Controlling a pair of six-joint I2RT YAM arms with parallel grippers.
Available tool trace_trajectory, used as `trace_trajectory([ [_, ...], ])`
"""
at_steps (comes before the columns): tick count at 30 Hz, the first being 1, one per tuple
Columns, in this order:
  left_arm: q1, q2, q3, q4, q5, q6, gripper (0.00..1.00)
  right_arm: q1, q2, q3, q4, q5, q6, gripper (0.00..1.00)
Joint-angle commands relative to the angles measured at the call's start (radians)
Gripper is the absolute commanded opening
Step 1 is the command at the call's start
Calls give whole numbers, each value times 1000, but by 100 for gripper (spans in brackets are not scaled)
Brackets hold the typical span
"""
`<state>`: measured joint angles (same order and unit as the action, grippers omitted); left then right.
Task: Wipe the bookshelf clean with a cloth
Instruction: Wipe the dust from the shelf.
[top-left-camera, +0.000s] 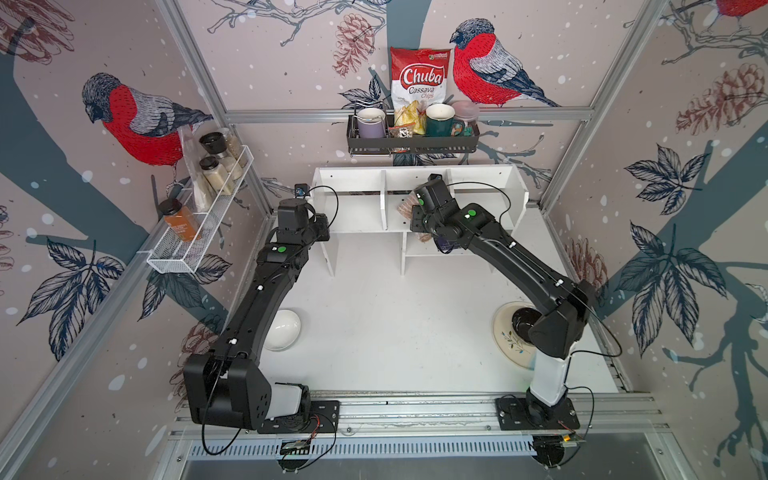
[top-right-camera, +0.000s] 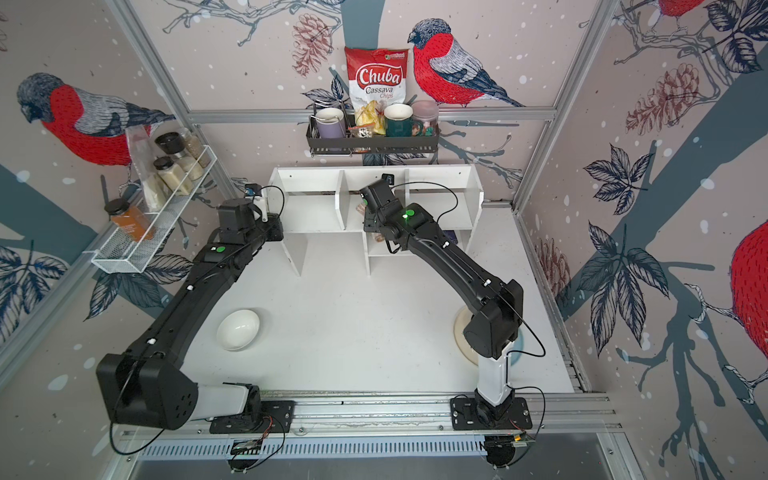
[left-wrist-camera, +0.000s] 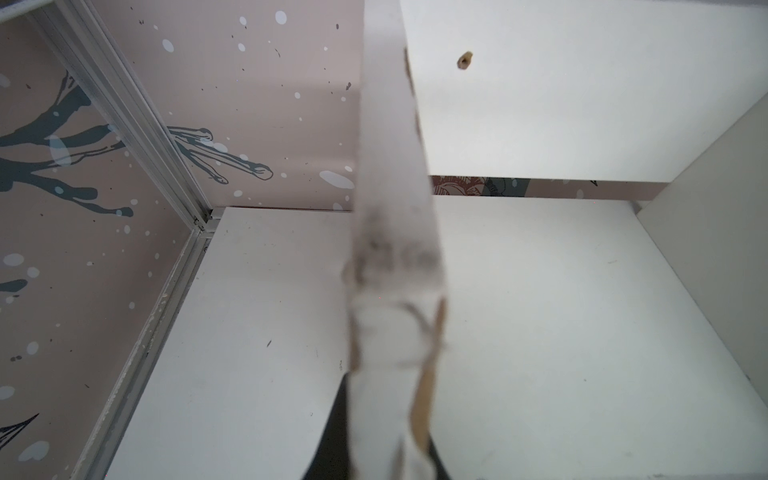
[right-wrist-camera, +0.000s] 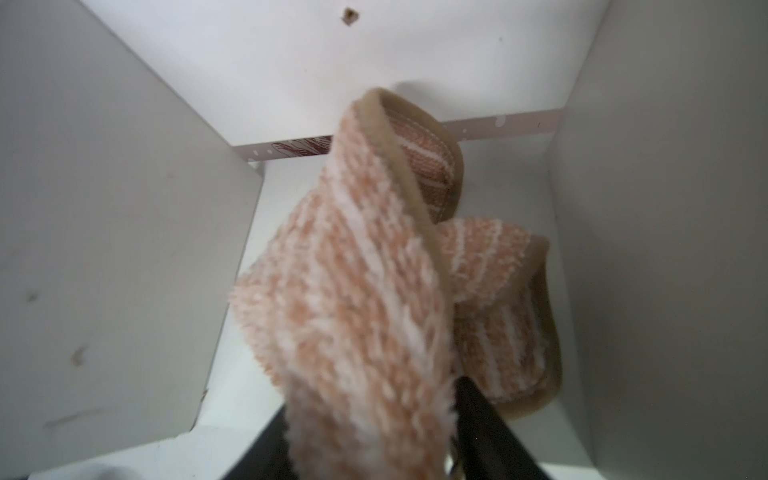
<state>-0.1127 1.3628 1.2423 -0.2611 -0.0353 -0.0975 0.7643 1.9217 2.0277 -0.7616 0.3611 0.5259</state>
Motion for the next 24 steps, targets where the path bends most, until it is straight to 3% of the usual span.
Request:
trace_trajectory([
  [1,-1,6,-8,-169,93,-59,0,4,59,57,16,-9,1,75],
  [2,-1,7,-8,-167,93,-60,0,7,73,72,17,-19,1,74],
  [4,-1,13,-7,-170,94,-58,0,24,92,85,20,-38,3,64],
  [9,-2,15,-10,-170,87,-55,0,60,67,60,17,48,-18,26],
  [13,-3,12,-11,-168,105,-51,0,12,89,119,72,8,-20,1],
  [20,4,12,-15,-161,121,-47,0,-37,178,287,139,58,-79,0],
  [24,6,9,-14,-160,116,-47,0,-35,120,183,204,35,-73,0],
])
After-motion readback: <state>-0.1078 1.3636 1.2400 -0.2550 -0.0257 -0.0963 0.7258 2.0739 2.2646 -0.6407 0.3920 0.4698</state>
